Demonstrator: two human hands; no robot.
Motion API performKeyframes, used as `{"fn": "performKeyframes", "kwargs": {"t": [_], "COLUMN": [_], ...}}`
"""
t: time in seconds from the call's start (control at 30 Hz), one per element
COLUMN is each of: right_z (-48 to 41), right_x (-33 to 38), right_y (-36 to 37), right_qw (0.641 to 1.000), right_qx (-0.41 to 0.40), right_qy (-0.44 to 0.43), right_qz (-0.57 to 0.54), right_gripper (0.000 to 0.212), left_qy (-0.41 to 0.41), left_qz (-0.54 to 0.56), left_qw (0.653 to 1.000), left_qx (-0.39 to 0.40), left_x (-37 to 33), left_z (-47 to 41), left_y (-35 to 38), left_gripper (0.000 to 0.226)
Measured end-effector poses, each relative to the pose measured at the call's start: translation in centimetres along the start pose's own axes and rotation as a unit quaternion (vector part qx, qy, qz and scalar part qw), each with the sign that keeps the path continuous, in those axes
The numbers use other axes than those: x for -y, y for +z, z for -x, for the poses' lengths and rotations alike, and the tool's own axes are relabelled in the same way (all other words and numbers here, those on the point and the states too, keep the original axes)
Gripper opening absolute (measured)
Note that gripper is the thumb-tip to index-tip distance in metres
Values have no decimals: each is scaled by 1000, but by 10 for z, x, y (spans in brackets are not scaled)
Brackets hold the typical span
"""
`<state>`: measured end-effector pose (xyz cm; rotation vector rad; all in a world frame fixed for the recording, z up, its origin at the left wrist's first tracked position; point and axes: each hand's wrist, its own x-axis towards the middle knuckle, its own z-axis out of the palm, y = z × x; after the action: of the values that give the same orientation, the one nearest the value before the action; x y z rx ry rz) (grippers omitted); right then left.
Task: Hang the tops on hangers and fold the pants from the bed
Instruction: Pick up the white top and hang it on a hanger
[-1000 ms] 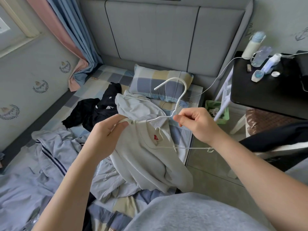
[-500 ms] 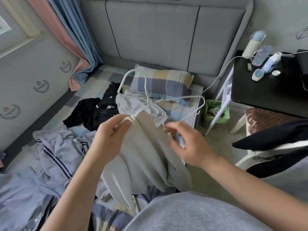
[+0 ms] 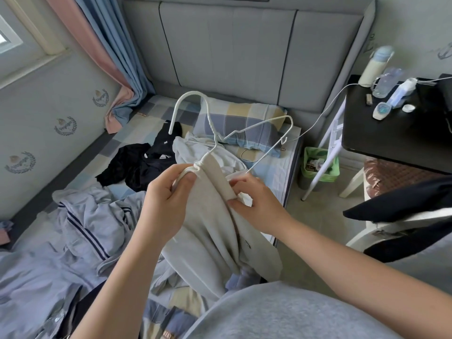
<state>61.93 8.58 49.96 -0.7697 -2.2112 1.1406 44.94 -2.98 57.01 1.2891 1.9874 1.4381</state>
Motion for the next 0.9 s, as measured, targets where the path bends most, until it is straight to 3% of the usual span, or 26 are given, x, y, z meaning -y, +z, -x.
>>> {"fn": "performKeyframes", "kwargs": {"t": [0.13, 0.2, 0.27, 0.37, 0.63, 0.7, 0.8, 0.9], "right_z": [13, 14, 13, 12, 4, 0, -5, -12], "right_x": [-7, -20, -38, -65, -85, -75, -48, -6], "right_y": [2, 0, -6, -27, -94, -104, -112, -102], "right_qw": [986, 967, 946, 922, 914, 925, 965, 986], "right_qx": [133, 201, 225, 182, 65, 65, 62, 38], "right_qy": [92, 154, 158, 131, 64, 80, 81, -3], "right_qz": [-50, 21, 174, 315, 395, 365, 240, 159], "right_gripper": [10, 27, 28, 27, 15, 17, 16, 10], "left_qy": [8, 12, 20, 26, -31, -43, -49, -38], "left_qz": [16, 15, 13, 12, -92, -117, -143, -149], "left_qw": [1000, 1000, 1000, 1000, 992, 988, 982, 978], "left_qx": [4, 7, 4, -4, 80, 89, 109, 141], "left_x": [-2, -2, -2, 3, 28, 30, 32, 23], "left_z": [-1, -2, -5, -8, -15, -16, -15, -12], "left_y": [-2, -4, -11, -30, -64, -66, -60, -40], "left_gripper": [19, 20, 19, 16, 37, 36, 13, 13]}}
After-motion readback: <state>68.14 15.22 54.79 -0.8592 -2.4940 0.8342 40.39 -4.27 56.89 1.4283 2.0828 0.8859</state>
